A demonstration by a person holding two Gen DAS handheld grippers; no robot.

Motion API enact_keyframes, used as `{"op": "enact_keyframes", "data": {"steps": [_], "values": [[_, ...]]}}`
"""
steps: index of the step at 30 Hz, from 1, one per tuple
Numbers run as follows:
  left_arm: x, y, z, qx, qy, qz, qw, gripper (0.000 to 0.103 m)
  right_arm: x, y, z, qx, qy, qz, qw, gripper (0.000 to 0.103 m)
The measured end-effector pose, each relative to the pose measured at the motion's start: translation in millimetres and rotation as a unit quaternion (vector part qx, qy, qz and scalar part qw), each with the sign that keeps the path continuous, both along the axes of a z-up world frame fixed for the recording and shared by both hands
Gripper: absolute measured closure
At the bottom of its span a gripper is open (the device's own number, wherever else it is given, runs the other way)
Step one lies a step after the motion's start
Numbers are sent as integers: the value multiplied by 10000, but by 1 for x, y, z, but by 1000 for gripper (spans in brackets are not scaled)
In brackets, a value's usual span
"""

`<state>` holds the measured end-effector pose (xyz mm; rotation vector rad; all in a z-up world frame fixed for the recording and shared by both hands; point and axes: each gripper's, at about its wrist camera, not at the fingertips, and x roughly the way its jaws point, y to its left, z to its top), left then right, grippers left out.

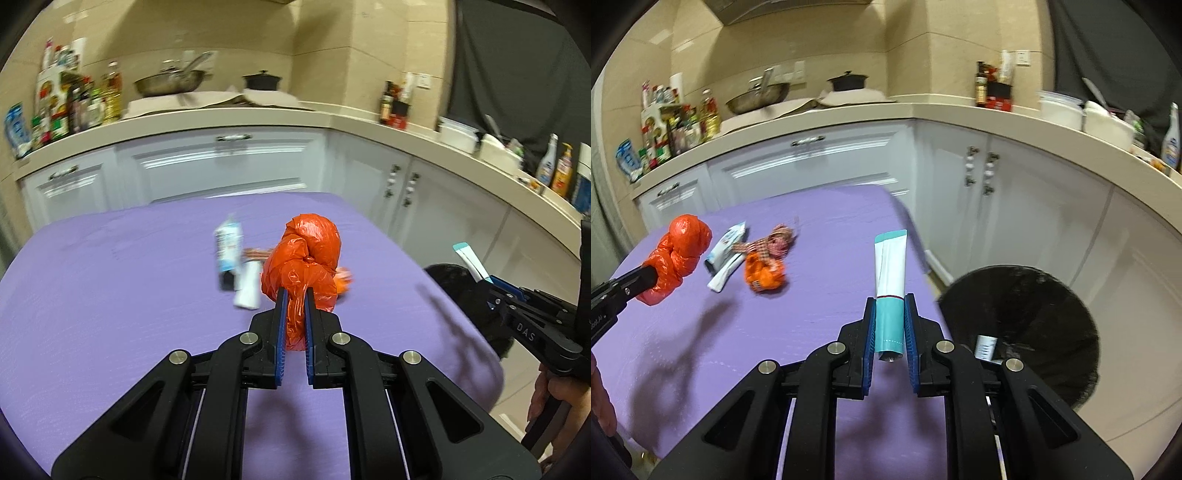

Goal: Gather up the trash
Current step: 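Carry both items over the black bin and open both tools to drop them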

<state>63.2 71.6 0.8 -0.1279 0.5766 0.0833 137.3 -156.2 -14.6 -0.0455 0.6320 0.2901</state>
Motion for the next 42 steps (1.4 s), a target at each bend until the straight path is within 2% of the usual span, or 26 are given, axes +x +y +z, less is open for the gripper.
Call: {"op": "enact_keyframes", "data": {"steps": [12,22,30,38,41,42], "values": [[39,-84,2,63,-13,-856,9963,95,2,-79,2,176,-69,-833,9963,88],[73,-159,-6,260,39,-1473,9887,95,13,-120,-7,293,-39,-1196,9924,88],[98,-201,-17,379,144,-1740,9839,95,26,-145,-15,356,16,-1389,9897,88],[127,-225,-34,471,296,-1854,9811,95,49,-161,-30,466,134,-1490,9877,87],[136,-231,-40,521,353,-1881,9801,90,57,-163,-35,497,206,-1495,9873,82],[138,-232,-42,541,372,-1869,9802,82,60,-164,-38,485,227,-1515,9870,76]]}}
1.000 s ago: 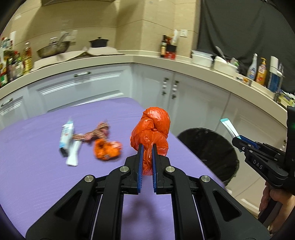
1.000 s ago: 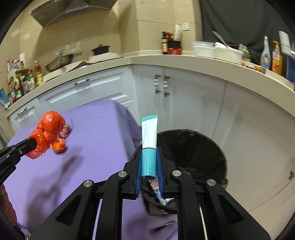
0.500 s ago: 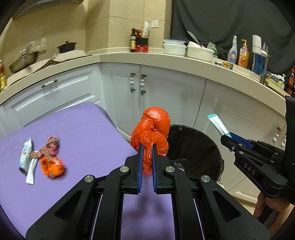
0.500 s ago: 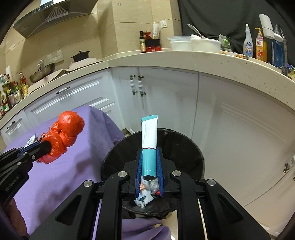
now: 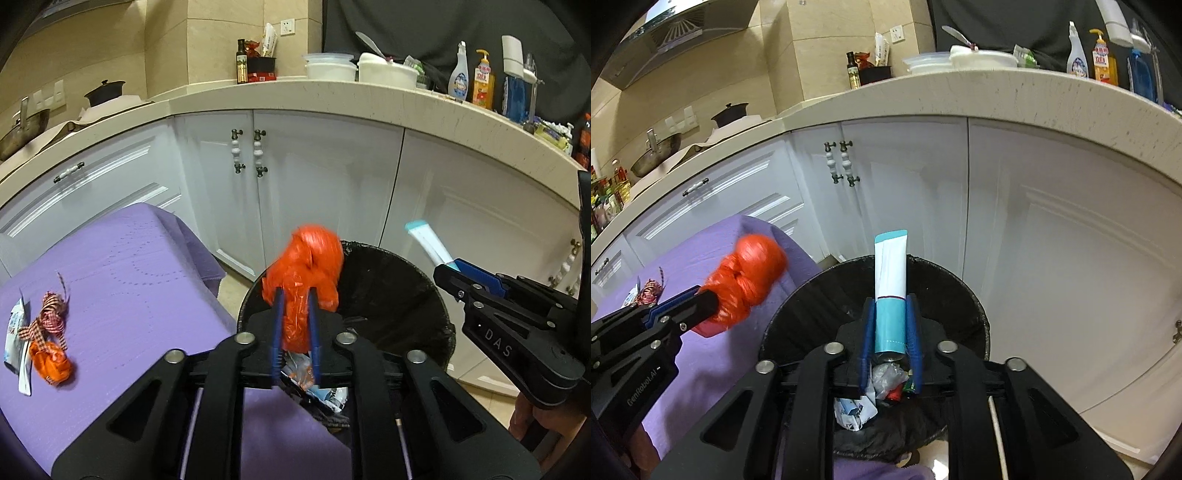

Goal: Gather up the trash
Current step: 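Carry both items over the black bin and open both tools to drop them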

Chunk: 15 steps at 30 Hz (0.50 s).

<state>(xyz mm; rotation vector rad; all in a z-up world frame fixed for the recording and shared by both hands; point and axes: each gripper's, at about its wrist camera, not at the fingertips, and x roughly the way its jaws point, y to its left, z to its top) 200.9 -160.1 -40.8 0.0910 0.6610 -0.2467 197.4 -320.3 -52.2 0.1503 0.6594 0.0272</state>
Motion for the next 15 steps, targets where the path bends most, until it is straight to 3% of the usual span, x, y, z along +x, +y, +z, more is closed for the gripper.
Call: {"op": "enact_keyframes", "data": {"steps": [4,8,10,15], "values": [[6,3,-6,-2,71,69,10000,66,4,-1,-4,-12,27,-63,10000,71],[5,10,-5,-24,79,135,9999,64,2,-1,-5,2,41,-83,10000,71],[3,15,-3,-49,55,183,9998,58,1,0,-5,3,31,-82,10000,70],[-4,32,4,-96,-4,315,9995,58,-1,11,0,7,1,-15,10000,66]]}}
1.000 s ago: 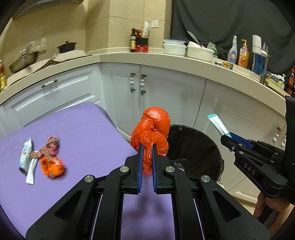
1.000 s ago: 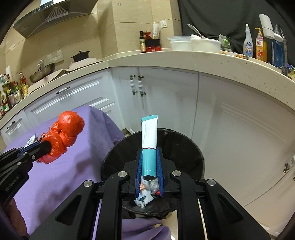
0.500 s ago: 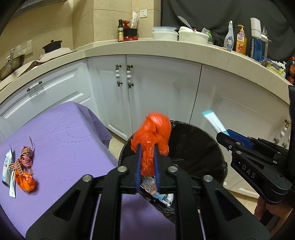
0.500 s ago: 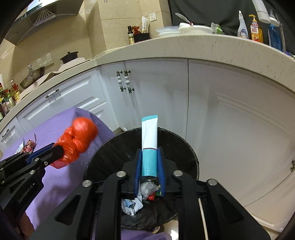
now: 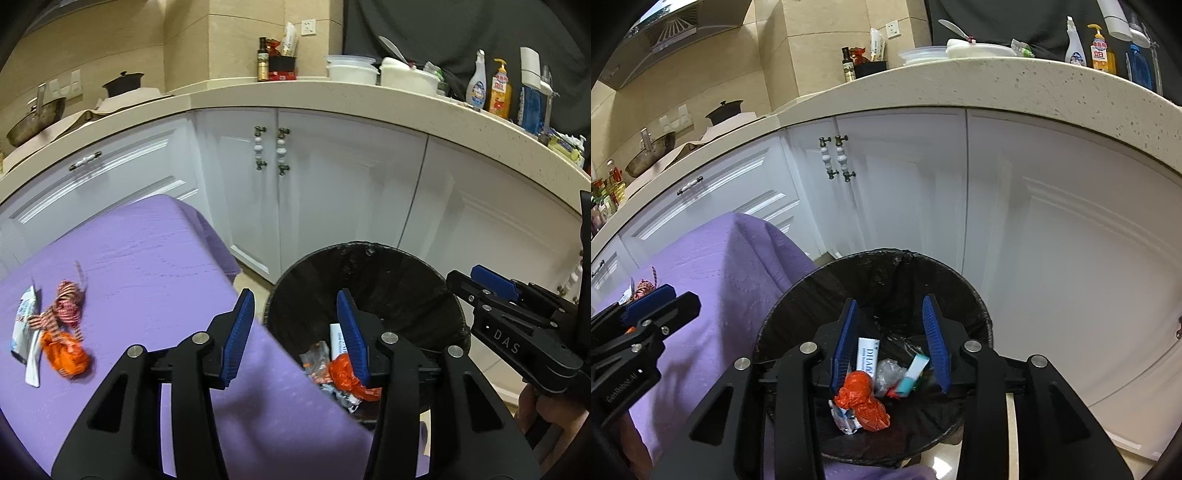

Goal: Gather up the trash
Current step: 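Carry both items over the black bin and open both tools to drop them, then move both tools back over the table toward the remaining trash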

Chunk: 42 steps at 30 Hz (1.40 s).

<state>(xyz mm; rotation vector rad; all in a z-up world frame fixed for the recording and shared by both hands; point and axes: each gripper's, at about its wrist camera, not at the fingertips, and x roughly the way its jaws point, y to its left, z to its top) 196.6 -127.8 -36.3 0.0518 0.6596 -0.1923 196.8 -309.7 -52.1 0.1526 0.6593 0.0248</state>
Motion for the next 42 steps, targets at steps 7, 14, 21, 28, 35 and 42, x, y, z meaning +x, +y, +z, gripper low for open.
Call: {"op": "enact_keyframes", "data": {"steps": [7,14,21,28,35,42], "values": [[-21,47,10,-56,-49,442,9990,57,-2,31,8,18,-82,324,9994,66],[-44,105,19,-76,-133,1051,9943,57,-3,80,16,-14,-158,845,9963,65],[-68,170,20,-94,-103,1734,9848,56,-8,139,23,-86,-216,1418,9896,62],[-90,228,20,-119,-84,2314,9727,56,-13,200,26,-164,-198,2021,9790,59],[-111,275,19,-125,-107,2825,9591,47,-17,251,23,-252,-110,2519,9674,57],[-127,309,15,-206,-89,3146,9489,47,-19,283,15,-301,57,2836,9585,50]]}}
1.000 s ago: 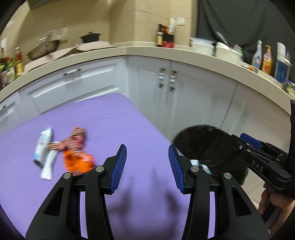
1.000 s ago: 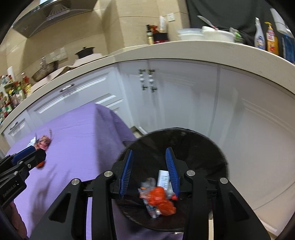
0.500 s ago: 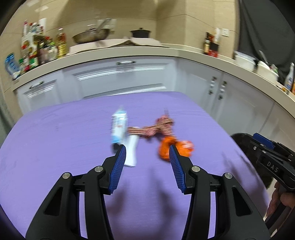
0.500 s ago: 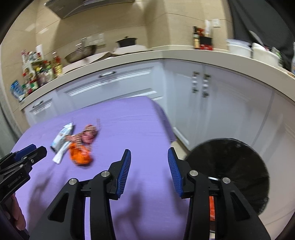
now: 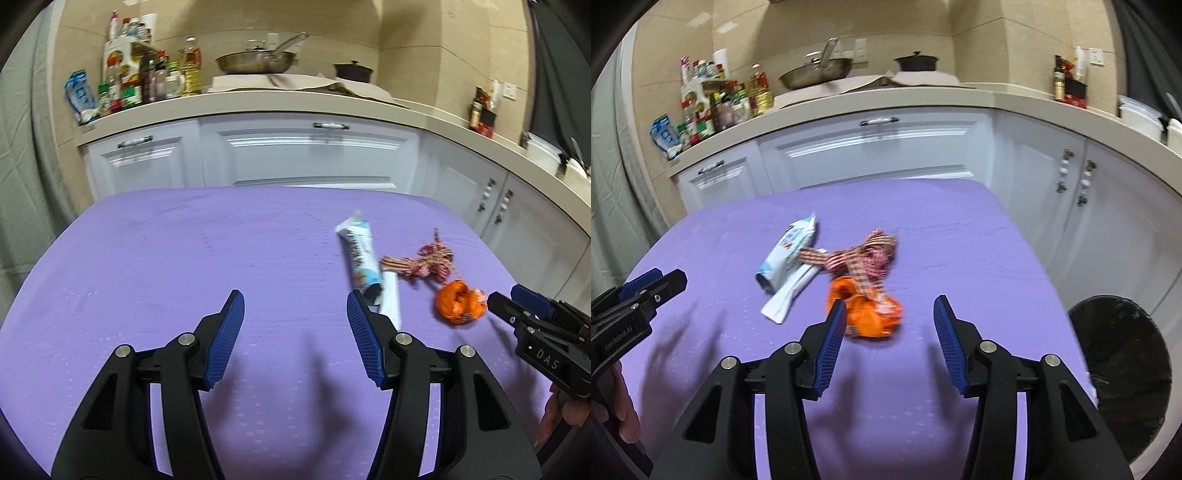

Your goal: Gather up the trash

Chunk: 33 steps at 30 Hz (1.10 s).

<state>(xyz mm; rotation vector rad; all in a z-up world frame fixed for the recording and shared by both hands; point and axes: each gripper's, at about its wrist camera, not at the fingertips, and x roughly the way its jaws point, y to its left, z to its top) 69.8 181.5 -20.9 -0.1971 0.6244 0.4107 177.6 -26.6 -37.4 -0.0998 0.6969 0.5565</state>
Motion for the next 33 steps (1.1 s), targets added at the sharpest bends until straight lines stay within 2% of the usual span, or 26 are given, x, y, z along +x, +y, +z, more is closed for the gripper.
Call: {"op": "enact_keyframes", "data": {"steps": [4,21,24,33], "values": [[-4,12,-5,-80,43,99,9999,47,1,14,-5,-67,74,83,9999,43],[-9,29,-18,-248,117,210,9994,46,23,34,-19,-458,371,-59,9982,41],[-7,26,-19,-259,130,151,9995,46,23,33,-19,-444,399,-34,9982,51],[6,9,-19,-282,132,-94,9995,46,14,23,-14,-401,273,9,9988,55]]}}
